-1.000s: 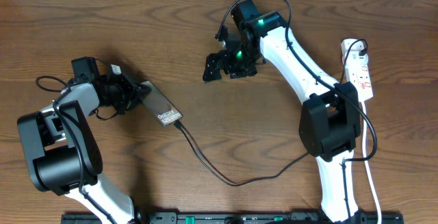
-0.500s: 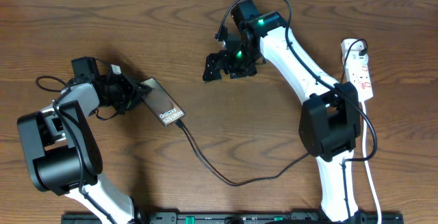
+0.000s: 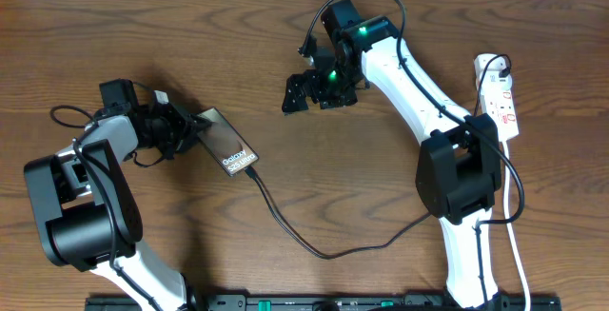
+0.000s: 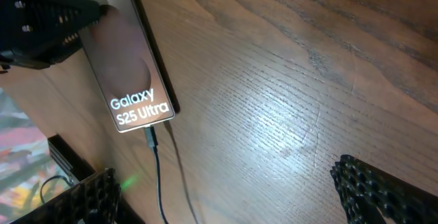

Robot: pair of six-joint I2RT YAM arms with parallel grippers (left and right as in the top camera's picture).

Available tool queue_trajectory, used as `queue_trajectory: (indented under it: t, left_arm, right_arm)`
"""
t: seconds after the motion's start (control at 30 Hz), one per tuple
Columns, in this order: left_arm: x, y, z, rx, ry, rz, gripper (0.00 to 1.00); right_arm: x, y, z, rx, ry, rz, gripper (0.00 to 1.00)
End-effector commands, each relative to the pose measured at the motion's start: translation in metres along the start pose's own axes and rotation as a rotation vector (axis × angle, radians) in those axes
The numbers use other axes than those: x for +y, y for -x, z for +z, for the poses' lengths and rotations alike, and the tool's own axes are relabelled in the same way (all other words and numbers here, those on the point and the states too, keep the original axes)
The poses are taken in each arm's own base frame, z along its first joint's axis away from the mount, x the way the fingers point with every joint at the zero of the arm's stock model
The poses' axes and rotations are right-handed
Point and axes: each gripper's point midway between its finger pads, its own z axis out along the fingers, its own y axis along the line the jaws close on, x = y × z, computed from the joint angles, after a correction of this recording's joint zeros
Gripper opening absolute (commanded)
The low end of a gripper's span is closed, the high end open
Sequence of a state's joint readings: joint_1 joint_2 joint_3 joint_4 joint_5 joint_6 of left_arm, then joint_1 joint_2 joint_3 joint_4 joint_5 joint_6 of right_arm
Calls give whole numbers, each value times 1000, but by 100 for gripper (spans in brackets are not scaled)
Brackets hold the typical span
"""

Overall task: Plug charger to phone and switch on socket
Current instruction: 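Lower the phone flat onto the table with the left gripper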

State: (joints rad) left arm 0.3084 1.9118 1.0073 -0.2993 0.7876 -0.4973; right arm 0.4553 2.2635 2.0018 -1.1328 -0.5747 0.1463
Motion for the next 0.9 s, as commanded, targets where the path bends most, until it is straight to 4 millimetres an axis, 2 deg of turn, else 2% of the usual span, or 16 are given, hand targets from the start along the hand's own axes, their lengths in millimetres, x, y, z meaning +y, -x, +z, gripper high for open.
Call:
queue_trajectory:
  t: [0.0, 0.87]
  left_arm:
    - [-2, -1, 2, 16, -13, -6, 30]
    - [-1, -1, 1, 15, -8, -7, 31]
  right_arm:
    - [9, 3, -10, -24, 5, -15, 99]
    - [10, 3, -10, -22, 8, -15, 99]
